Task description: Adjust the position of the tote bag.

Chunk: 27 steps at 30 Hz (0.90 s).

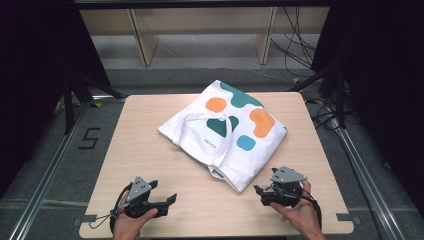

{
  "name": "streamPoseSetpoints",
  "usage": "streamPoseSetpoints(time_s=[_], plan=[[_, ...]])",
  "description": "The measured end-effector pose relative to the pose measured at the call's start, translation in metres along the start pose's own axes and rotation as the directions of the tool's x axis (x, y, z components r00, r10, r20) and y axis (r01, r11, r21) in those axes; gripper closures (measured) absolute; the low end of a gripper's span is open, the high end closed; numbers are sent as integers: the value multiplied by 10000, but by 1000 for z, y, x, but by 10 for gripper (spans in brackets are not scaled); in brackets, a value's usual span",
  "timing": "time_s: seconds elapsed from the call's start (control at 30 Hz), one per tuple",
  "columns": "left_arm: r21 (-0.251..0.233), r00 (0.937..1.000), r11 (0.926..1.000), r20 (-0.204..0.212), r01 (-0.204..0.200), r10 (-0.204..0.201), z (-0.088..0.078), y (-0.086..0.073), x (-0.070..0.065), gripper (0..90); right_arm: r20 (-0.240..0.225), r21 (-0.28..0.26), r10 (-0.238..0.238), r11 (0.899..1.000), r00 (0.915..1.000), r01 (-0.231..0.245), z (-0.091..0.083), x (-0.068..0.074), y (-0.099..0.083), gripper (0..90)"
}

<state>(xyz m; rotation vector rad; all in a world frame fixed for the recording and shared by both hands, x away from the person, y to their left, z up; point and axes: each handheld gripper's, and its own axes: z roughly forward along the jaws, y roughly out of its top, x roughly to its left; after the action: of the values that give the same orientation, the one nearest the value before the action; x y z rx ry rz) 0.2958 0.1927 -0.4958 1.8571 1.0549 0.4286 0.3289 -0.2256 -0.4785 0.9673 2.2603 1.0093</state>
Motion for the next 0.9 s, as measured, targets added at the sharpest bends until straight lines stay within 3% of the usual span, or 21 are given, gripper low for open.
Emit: streamPoseSetpoints(time_s=[0.13,0.43,0.5,0.53,0.67,0.9], plan=[[3,9999,9999,-114,126,-126,0,0,0,153,-97,-224,-367,9991,9993,365,8,10,11,159],[-13,9999,9999,-58,145,-145,1,0,1,154,-496,-11,-1133,9936,9923,1134,36,32,32,168],[31,9999,9999,-96,110,-110,1,0,0,156,-570,79,-1104,9938,9923,1110,41,36,35,178],[75,9999,9999,-72,-102,103,1,0,1,156,-592,95,-1238,9922,9905,1246,44,38,37,188],[48,9999,9999,-50,117,-117,2,0,0,157,-737,185,-1555,9874,9851,1572,55,43,43,253],[150,9998,9997,-38,-179,180,2,0,1,162,-638,916,-1854,9774,9806,1908,79,45,48,411]])
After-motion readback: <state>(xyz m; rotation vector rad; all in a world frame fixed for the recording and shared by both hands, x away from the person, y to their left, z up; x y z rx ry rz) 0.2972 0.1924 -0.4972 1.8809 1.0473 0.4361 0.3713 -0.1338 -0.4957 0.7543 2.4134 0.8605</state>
